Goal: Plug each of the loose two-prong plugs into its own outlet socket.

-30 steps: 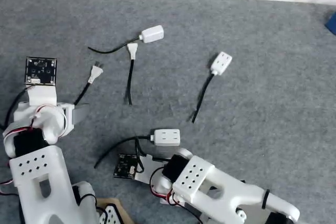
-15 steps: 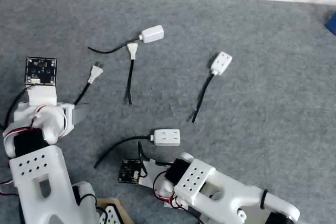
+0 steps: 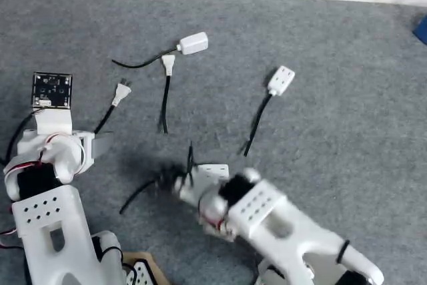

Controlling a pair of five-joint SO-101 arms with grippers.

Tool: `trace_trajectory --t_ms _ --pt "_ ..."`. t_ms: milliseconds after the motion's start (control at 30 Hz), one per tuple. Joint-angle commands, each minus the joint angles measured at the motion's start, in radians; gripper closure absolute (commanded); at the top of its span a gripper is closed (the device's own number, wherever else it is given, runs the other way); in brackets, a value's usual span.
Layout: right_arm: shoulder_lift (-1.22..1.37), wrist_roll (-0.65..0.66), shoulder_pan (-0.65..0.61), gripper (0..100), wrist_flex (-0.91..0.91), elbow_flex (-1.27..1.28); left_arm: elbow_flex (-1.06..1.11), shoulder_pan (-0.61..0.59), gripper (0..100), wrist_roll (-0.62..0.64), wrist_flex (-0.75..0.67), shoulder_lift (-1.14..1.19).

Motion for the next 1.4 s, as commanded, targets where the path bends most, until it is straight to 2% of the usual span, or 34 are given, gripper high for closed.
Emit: trace_trajectory --t_ms 0,133,333,567,833,933,1200,1367 --pt "0.035 0.017 0.087 99.1 0.143 -0.407 -0.007 -0.004 60 -0.009 -0.015 -0.008" --pt "0.166 -0.098 0.102 99.1 0.189 -0.653 -0.01 0.025 60 -0.006 -0.014 -0.007" --pt "0.248 -0.213 0.081 99.1 0.002 -0.499 -0.128 0.074 60 -0.002 0.103 -0.004" --pt "0.107 -0.222 0.082 99.1 -0.151 -0.246 -0.321 0.061 60 -0.002 0.201 0.122" --pt "-0.051 -0.256 0.048 99.1 -0.105 -0.209 -0.343 0.239 60 0.068 0.218 0.357" --pt "-0.044 -0.265 0.028 99.1 -0.111 -0.206 -0.343 0.335 60 0.084 0.224 0.371" --pt "0.03 -0.296 0.028 99.1 -0.173 -0.157 -0.489 0.361 60 0.114 0.384 0.371" --pt "0.067 -0.308 0.028 99.1 -0.176 -0.157 -0.489 0.438 60 0.118 0.42 0.372"
